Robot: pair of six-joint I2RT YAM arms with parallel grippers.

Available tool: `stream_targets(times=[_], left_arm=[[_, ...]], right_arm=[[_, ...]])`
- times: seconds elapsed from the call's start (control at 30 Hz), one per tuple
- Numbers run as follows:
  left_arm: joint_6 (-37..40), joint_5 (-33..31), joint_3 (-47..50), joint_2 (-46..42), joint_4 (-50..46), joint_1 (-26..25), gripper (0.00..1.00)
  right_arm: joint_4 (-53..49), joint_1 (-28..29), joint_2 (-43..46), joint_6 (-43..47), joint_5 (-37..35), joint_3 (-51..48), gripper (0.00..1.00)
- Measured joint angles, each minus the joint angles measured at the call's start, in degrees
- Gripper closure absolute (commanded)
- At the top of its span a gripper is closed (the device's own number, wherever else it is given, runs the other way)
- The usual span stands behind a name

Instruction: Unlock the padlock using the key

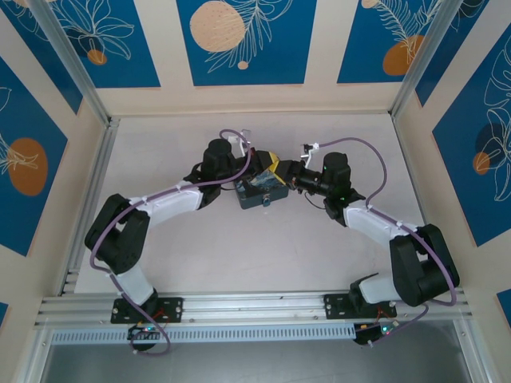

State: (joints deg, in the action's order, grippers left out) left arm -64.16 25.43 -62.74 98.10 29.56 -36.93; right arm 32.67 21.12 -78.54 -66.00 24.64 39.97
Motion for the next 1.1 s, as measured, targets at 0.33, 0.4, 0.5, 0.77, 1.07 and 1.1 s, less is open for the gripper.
stream_targets(times=[0.33,0.4,0.5,0.77,1.07,1.1], left_arm=[[-0.7,-0.5,-0.5,0.8,-0.2,0.0,0.91],[-1.1,-0.9,-0.7,0.9,-0.5,0.0,0.65],[-2.5,-2.6,-0.7,0.9,-1.9,0.0,0.35],[-9.2,-10.1,3.9,-2.6,-4.3,-0.6,0.16],[-20.8,-17.6,11.8,-6.4,-3.3,-1.7,0.27],[-22.0,-18.2,12.2,-6.4,-3.0,-2.0,0.31]], right_arm=[[0.5,-0.4,-0.5,-0.8,0.0,0.0,1.00],[0.8,-0.4,-0.5,-1.3,0.0,0.0,1.00],[1.4,-0.2,-0.5,-2.3,-0.5,-0.1,1.00],[0.9,1.4,2.1,-7.1,-10.8,-7.0,1.00],[0.3,5.6,5.3,-11.4,-23.3,-8.1,1.00],[0.3,6.0,5.3,-11.6,-24.2,-8.1,1.00]])
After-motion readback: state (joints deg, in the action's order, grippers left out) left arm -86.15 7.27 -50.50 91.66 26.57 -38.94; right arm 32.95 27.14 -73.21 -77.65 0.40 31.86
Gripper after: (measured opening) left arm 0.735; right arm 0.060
